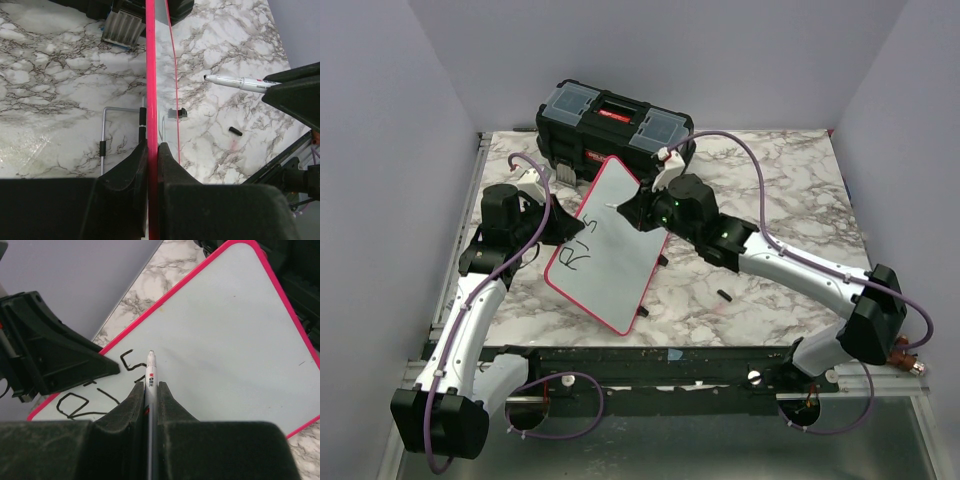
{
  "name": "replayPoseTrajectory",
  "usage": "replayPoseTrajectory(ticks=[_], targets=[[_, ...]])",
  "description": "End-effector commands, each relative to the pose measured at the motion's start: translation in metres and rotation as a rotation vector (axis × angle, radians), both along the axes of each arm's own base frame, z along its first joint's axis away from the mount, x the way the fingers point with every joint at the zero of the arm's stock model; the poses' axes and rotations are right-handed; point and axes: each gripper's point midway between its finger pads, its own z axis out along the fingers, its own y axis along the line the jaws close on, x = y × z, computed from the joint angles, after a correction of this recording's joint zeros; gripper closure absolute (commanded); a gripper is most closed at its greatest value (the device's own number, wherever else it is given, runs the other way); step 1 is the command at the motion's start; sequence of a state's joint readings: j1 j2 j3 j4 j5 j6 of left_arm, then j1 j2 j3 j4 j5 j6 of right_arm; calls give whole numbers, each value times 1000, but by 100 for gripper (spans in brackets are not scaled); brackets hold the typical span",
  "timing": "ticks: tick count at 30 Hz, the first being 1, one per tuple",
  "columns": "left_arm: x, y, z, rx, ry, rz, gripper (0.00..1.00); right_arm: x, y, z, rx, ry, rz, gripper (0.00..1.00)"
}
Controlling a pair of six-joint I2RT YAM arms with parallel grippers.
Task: Write a sentence on the whiteboard
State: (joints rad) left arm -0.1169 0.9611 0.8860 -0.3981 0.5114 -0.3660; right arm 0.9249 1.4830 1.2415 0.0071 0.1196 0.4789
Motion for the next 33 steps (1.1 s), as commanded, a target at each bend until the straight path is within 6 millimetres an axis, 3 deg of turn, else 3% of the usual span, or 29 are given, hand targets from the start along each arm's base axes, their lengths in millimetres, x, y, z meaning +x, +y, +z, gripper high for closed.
replayPoseTrajectory(ticks=[1,14,33], targets=[[1,3,0,74,-74,-36,100,9,10,11,21,-22,8,99],[0,3,2,73,-81,-36,100,13,24,0,14,-5,41,99],[2,4,0,77,-74,-35,100,23,28,-19,-9,21,47,99]])
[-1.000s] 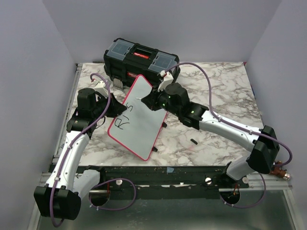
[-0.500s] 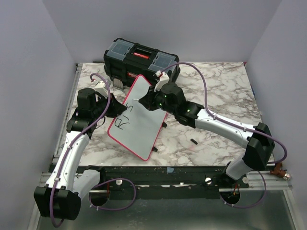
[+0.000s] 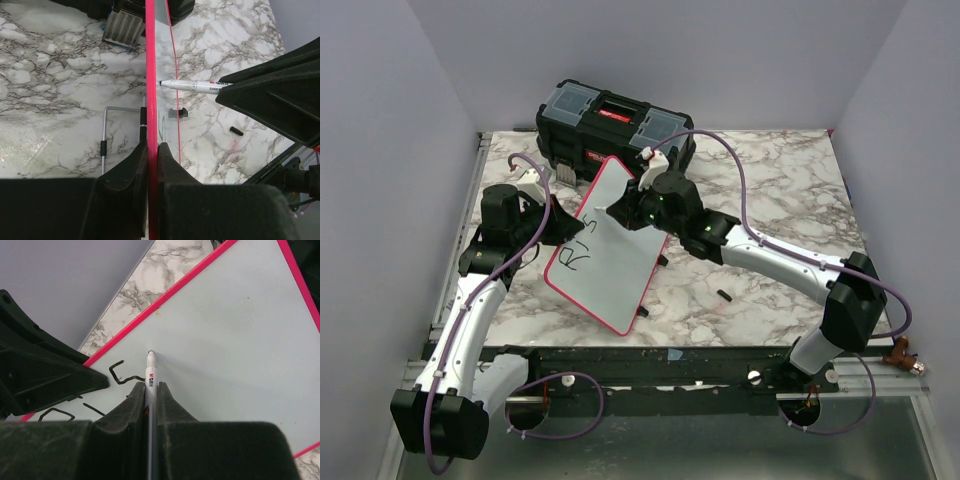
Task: Write a sentence on the whiteboard
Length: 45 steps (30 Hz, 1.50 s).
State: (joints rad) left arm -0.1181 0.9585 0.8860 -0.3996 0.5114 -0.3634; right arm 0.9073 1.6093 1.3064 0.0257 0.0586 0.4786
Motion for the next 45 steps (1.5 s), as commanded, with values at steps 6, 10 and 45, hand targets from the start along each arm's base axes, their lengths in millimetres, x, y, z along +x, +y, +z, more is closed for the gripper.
replayPoseTrajectory(ticks=[6,10,45], targets=[[3,3,-1,75,-71,-34,100,16,1,5,12,-14,-10,99],[3,4,-1,76,-69,-32,100,21,1,5,4,-17,-14,99],[2,4,-1,74,-71,-33,100,-4,11,-2,28,25,132,99]])
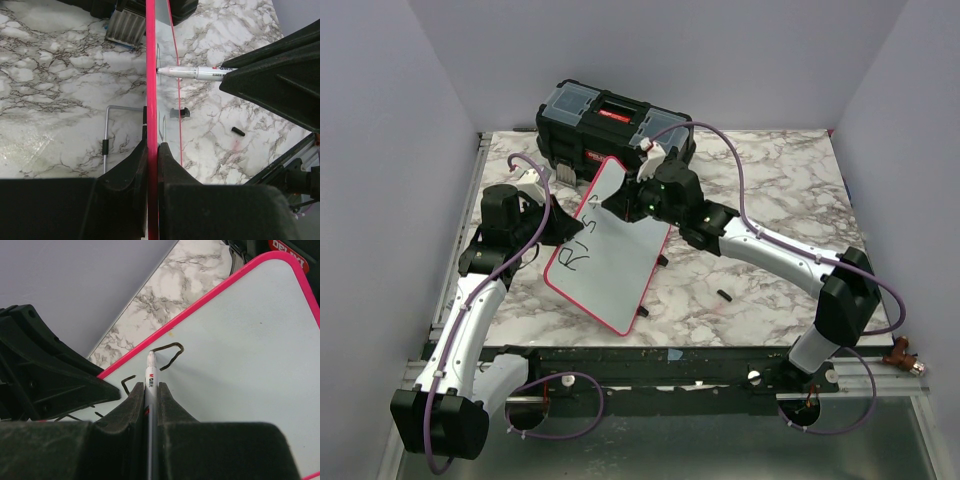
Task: Write a sentence on the whiteboard
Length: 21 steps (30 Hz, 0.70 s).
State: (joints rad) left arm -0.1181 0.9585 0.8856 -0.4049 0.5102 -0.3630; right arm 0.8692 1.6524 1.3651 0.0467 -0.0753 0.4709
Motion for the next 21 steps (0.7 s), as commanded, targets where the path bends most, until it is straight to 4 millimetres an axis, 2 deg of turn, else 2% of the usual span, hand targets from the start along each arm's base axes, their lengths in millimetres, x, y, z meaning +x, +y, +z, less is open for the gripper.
replayPoseTrajectory(ticks=[1,10,21], targets=[[3,3,1,74,-79,-34,100,-11,-2,-16,-22,28,38,99],[3,3,0,74,-77,-33,100,-16,-12,-34,-47,53,18,99],[3,4,0,75,-76,-32,100,-12,-24,-49,-97,59,-32,99]])
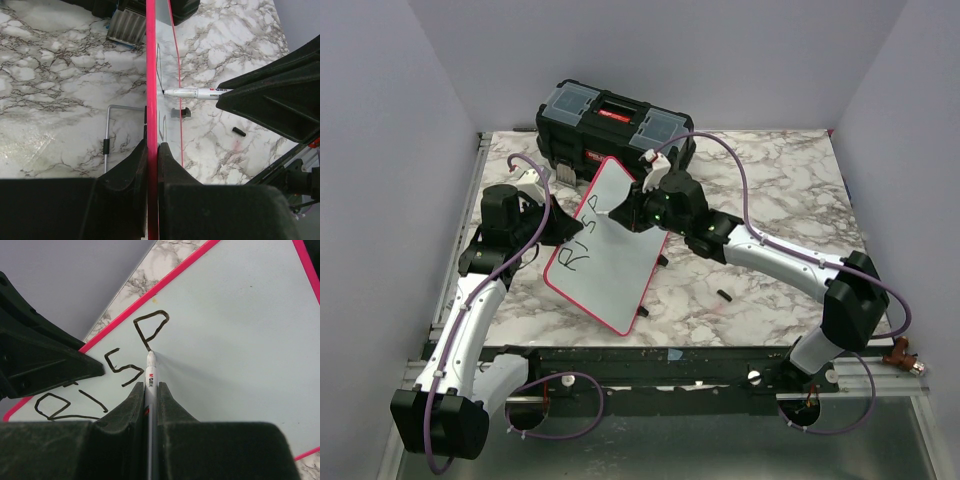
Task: Write a sentence on the whiteboard
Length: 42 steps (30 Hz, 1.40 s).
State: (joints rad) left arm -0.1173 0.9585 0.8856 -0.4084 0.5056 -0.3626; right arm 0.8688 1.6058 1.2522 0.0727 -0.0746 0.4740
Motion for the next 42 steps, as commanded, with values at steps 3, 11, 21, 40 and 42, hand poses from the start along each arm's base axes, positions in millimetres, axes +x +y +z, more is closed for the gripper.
replayPoseTrajectory(ticks=[3,11,21,40,42], targets=[[3,3,1,72,-80,-38,100,2,-12,-24,-84,22,-41,99],[3,3,1,72,-79,-38,100,9,-16,-24,-130,-4,-65,99],[3,3,1,72,-78,-37,100,23,-15,-13,-160,-41,-101,99],[3,3,-1,72,-72,-37,100,27,-41,44,-132,-102,-209,99],[2,3,-1,72,-75,-35,100,22,-50,45,-127,-98,-222,99]])
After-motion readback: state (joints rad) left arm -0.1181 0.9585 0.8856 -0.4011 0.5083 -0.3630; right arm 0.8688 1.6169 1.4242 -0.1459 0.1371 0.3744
